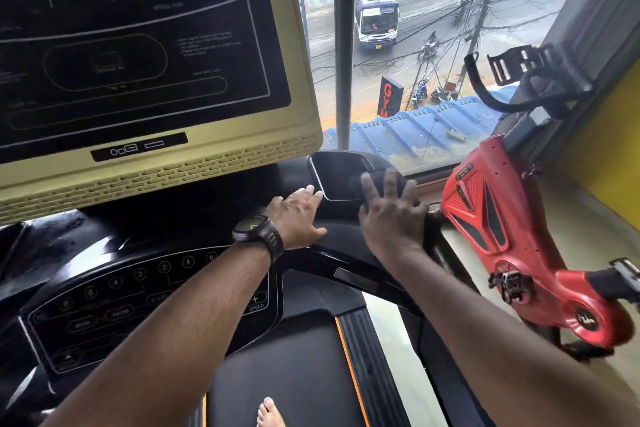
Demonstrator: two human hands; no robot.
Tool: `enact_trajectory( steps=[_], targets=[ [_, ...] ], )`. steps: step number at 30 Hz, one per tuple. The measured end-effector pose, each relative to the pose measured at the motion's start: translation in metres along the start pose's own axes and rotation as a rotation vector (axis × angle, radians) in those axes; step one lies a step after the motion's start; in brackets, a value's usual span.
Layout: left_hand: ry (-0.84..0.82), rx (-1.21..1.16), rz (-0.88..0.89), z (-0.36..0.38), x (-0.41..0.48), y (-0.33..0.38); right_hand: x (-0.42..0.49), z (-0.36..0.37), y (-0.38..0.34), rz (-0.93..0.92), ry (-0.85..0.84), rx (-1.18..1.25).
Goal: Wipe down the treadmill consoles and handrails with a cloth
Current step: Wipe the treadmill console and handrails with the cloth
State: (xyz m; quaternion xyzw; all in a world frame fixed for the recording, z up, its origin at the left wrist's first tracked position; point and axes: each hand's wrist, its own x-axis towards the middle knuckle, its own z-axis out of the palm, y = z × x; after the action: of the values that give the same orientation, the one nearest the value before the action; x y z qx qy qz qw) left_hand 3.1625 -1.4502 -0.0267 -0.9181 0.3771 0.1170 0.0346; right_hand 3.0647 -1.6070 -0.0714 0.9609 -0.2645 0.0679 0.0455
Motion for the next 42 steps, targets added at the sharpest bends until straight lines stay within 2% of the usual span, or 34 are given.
enact_trajectory(
  steps=[2,5,8,10,11,14,17,18,20,22,23,26,28,29,31,34,35,37,39,42],
  targets=[
    [0.012,0.016,0.009,0.007,0.005,0.006,-0.004,0.006,-0.010,-0.129,0.003,-0.062],
    [0.021,0.026,0.008,0.015,0.006,0.007,0.027,0.000,0.007,-0.206,-0.078,0.051],
    [0.048,0.047,0.013,0.019,0.006,0.007,0.043,-0.010,0.022,0.003,-0.113,0.212],
    [0.065,0.050,0.015,0.020,0.008,0.008,0.035,-0.010,0.015,0.174,-0.100,0.183],
    [0.069,0.058,0.015,0.021,0.008,0.009,0.027,-0.009,0.008,0.194,-0.097,0.139],
    [0.060,0.081,0.023,0.021,0.010,0.009,0.015,-0.004,-0.009,0.045,-0.068,0.032],
    [0.059,0.088,0.034,0.022,0.011,0.009,0.043,-0.006,0.004,-0.119,-0.123,0.103],
    [0.059,0.086,0.037,0.022,0.012,0.009,0.056,-0.010,0.012,-0.105,-0.163,0.172],
    [0.068,0.079,0.042,0.023,0.012,0.008,0.073,-0.012,0.022,0.048,-0.215,0.301],
    [0.082,0.073,0.048,0.024,0.013,0.008,0.071,-0.010,0.016,0.229,-0.209,0.285],
    [0.084,0.071,0.050,0.024,0.013,0.008,0.066,-0.009,0.008,0.249,-0.191,0.237],
    [0.079,0.065,0.052,0.024,0.013,0.008,0.060,-0.001,-0.003,0.021,-0.087,0.099],
    [0.073,0.064,0.056,0.023,0.013,0.008,0.077,-0.002,0.006,-0.117,-0.119,0.152],
    [0.074,0.062,0.057,0.024,0.013,0.008,0.086,-0.005,0.012,-0.117,-0.170,0.213],
    [0.079,0.061,0.060,0.024,0.014,0.007,0.097,-0.005,0.016,0.021,-0.240,0.310],
    [0.085,0.062,0.062,0.025,0.014,0.007,0.085,-0.004,0.001,0.246,-0.206,0.223],
    [0.089,0.060,0.061,0.025,0.014,0.007,0.077,-0.003,-0.005,0.229,-0.182,0.181],
    [0.096,0.059,0.061,0.024,0.014,0.007,0.069,-0.001,-0.007,0.065,-0.130,0.121],
    [0.100,0.065,0.071,0.025,0.014,0.007,0.082,-0.004,0.004,-0.069,-0.152,0.174],
    [0.127,0.084,0.103,0.025,0.013,0.008,0.111,-0.011,0.023,0.029,-0.311,0.351]
  ],
)
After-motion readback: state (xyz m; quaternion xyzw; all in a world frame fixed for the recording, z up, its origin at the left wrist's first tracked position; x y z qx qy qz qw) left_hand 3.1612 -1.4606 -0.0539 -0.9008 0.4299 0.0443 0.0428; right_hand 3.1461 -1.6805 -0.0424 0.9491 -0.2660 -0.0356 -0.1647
